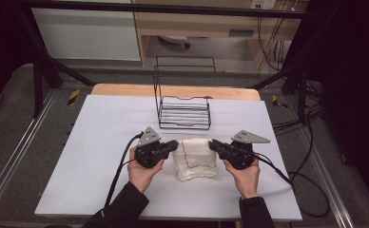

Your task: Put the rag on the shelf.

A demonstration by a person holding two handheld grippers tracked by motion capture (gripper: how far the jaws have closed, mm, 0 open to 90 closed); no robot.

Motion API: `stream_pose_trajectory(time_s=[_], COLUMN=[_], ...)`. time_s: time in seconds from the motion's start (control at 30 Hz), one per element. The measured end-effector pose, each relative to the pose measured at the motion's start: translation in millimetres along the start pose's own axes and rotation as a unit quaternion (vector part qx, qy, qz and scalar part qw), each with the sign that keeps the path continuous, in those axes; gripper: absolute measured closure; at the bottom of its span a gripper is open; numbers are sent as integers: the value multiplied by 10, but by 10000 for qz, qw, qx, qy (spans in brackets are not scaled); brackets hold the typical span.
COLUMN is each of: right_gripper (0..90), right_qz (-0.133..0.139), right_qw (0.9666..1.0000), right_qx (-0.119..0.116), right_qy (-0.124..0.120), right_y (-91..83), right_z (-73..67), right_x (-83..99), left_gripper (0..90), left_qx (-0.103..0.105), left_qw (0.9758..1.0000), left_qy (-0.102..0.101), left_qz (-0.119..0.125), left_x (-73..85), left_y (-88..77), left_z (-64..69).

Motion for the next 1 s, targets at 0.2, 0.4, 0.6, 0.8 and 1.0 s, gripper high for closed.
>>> stream_pose_trajectory(time_s=[0.2, 0.4, 0.6, 0.8, 1.0], right_gripper=[827, 827, 827, 827, 827], right_qz=[198, 418, 688, 885, 1013], right_qw=[9998, 9990, 9973, 9957, 9944], right_qx=[58, 95, 165, 177, 153], right_qy=[-67, -128, -175, -207, -241], right_y=[-60, -106, -149, -176, -186], right_z=[-48, -103, -156, -197, -234], right_x=[-82, -168, -259, -342, -426], left_gripper=[846, 847, 846, 847, 847], left_qx=[-29, -46, -65, -86, -123], left_qw=[9997, 9991, 9982, 9968, 9956], left_qy=[82, 104, 128, 148, 146], left_qz=[215, 406, 584, 779, 914], left_x=[-108, -191, -277, -347, -420], left_y=[-93, -170, -235, -299, -359], left_z=[27, 31, 32, 23, 0])
Point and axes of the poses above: each handheld gripper's, and its own axes: y roughly forward along the jaws, x roughly out of its underside, z roughly to its right, the point moved 4 cm from there along y, roughly forward along the jaws, and after that the axes turned 3 degrees about -z, right-handed, at the moved point
